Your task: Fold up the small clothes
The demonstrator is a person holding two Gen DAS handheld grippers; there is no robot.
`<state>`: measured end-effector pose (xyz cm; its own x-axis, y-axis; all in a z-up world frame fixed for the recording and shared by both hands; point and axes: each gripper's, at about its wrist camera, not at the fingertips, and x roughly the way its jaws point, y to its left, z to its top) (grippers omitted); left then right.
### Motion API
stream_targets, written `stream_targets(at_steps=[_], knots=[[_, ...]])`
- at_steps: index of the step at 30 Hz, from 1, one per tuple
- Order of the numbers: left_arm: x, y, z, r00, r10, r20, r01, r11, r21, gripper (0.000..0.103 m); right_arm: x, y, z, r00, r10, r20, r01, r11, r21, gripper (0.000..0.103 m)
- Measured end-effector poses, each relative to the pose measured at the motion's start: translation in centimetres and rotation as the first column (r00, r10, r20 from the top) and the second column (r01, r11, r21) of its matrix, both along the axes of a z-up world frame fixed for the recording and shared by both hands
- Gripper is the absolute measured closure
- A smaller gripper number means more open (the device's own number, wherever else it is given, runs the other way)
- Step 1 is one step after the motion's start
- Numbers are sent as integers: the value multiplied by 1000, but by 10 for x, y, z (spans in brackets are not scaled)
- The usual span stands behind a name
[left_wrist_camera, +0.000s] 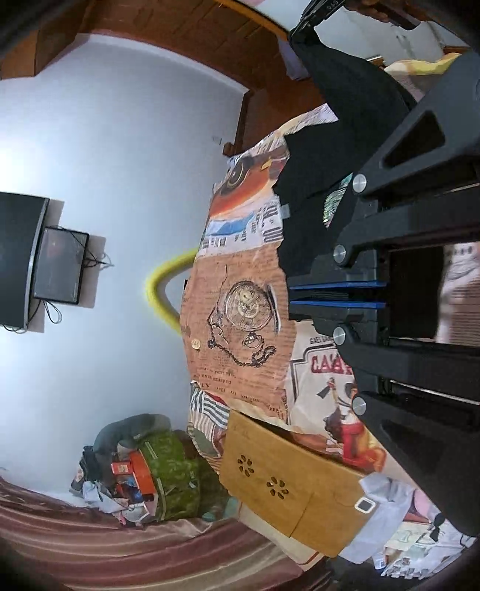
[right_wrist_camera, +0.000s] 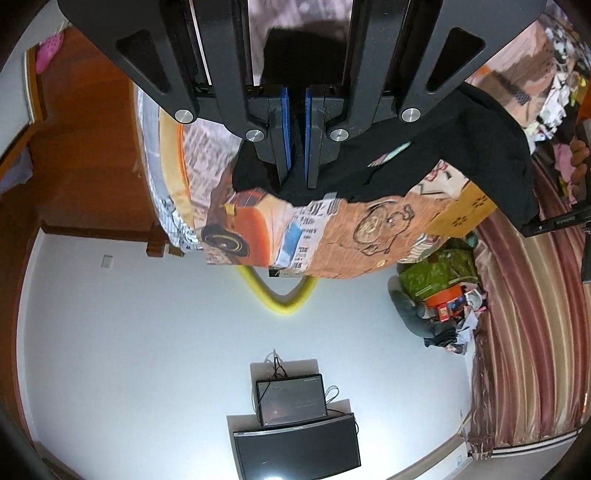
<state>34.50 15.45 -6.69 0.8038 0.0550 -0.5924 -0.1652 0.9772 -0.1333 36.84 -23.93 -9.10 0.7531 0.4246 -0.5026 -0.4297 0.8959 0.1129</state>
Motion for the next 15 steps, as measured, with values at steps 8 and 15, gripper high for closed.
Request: stream_targets(at_steps=[8, 15], knots=[[77, 19, -29, 998, 46, -51, -47, 999, -11, 99, 60, 24, -7, 1000, -13, 12, 14, 999, -49, 98], [149, 50, -72, 982, 124, -139, -128, 992, -22, 99, 113, 35, -33, 998, -54, -36, 50, 994, -102, 98]])
